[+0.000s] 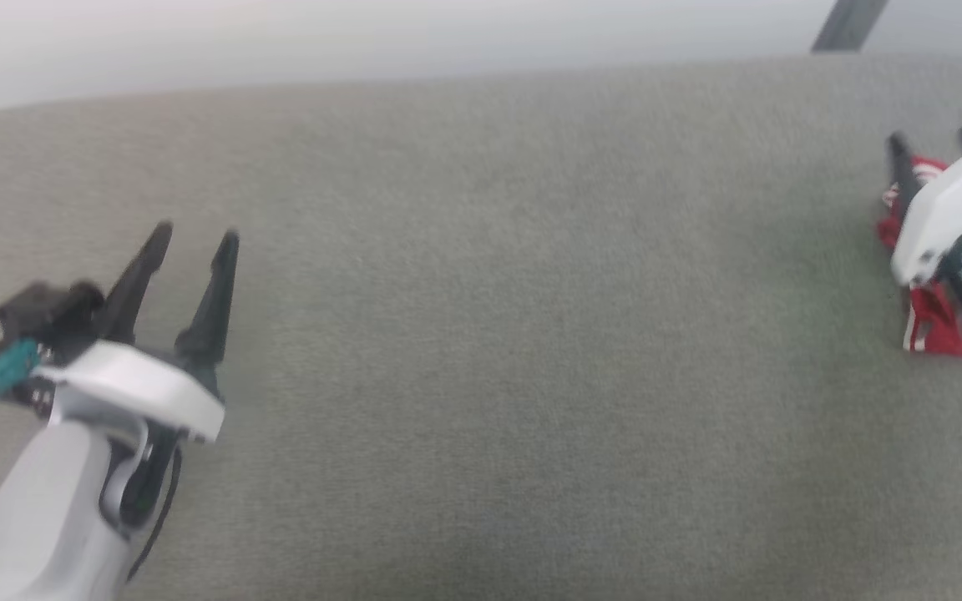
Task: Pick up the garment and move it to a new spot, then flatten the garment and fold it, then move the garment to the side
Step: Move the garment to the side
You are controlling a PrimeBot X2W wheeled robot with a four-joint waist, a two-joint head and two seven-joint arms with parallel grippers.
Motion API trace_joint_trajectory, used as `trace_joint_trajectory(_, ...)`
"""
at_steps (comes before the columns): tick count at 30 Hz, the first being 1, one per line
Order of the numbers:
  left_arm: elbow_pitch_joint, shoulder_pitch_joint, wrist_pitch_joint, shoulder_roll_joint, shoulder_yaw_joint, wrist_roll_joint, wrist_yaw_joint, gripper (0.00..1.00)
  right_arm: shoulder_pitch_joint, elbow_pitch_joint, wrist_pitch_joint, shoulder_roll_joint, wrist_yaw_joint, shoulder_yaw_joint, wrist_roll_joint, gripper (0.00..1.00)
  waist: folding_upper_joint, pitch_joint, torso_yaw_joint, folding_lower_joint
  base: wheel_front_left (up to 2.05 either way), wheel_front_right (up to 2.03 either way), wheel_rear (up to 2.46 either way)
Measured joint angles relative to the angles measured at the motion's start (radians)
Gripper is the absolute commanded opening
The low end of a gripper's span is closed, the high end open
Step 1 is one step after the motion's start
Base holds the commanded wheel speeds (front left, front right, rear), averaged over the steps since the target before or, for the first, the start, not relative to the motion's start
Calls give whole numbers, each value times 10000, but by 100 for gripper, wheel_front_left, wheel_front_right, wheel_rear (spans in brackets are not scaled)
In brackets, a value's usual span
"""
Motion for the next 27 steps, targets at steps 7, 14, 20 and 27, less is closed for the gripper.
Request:
trace_joint_trajectory(7,-209,1201,0,263,339,10,0,100,1598,-907,-782,58,0,953,984,100,0,-837,421,0,0,0,0)
trace_joint_trajectory(14,-232,2358,-2,186,1158,102,0,100,3053,-2019,-1586,-94,0,1511,1712,100,0,-1498,780,0,0,0,0)
trace_joint_trajectory(20,-309,3195,0,-27,1657,395,0,100,4342,-2859,-2190,-117,0,1526,1843,100,1,-1837,1008,0,0,0,0)
trace_joint_trajectory(27,-525,3967,0,-148,2090,493,0,100,5673,-3824,-2447,171,0,1081,1879,100,0,-2030,1015,0,0,0,0)
